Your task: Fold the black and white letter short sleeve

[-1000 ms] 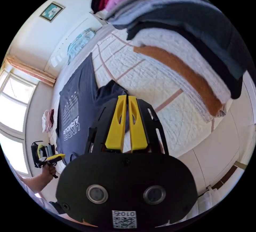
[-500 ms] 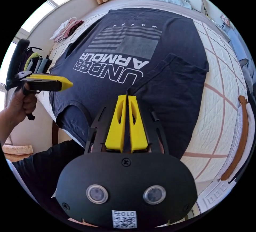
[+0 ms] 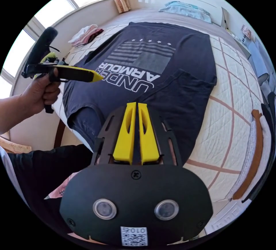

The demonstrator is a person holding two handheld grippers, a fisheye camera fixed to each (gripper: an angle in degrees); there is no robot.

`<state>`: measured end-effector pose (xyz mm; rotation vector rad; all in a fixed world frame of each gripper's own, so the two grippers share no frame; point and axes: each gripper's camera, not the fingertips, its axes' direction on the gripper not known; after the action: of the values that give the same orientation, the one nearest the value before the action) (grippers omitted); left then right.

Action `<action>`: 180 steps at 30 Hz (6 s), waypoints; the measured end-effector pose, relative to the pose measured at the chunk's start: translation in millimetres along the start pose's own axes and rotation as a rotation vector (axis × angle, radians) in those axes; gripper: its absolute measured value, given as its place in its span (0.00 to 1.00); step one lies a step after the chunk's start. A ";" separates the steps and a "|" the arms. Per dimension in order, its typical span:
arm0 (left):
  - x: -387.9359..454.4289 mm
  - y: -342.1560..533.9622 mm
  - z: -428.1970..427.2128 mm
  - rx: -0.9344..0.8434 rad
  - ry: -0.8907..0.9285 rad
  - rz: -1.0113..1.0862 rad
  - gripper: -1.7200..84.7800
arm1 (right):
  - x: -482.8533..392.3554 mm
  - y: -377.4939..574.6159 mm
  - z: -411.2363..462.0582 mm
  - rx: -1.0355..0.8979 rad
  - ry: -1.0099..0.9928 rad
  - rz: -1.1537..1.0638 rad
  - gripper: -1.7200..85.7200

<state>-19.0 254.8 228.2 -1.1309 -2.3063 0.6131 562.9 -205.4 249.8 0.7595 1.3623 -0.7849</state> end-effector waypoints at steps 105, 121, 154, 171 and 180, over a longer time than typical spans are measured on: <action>-91.8 128.6 -81.5 -0.193 -0.407 -0.082 0.05 | -182.2 -365.0 111.6 -0.177 -0.355 -0.660 0.08; 14.0 131.8 -53.1 -0.093 -0.582 0.311 0.05 | -91.0 -228.8 0.5 0.048 -0.245 -0.554 0.07; 107.2 105.9 114.3 -0.419 -0.417 0.890 0.02 | -75.8 -27.0 -24.9 -0.375 0.003 -0.578 0.06; 8.5 -200.0 80.5 -0.737 -0.388 0.916 0.02 | 45.5 -259.8 -98.5 -0.281 0.051 -0.701 0.05; -101.4 -316.2 168.6 -0.783 -0.260 0.772 0.02 | 122.4 -324.1 -20.2 -0.352 0.016 -0.614 0.06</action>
<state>-253.9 -32.5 259.1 -2.4862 -2.3243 0.0613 285.2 -369.1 121.1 0.0584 1.7158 -0.9714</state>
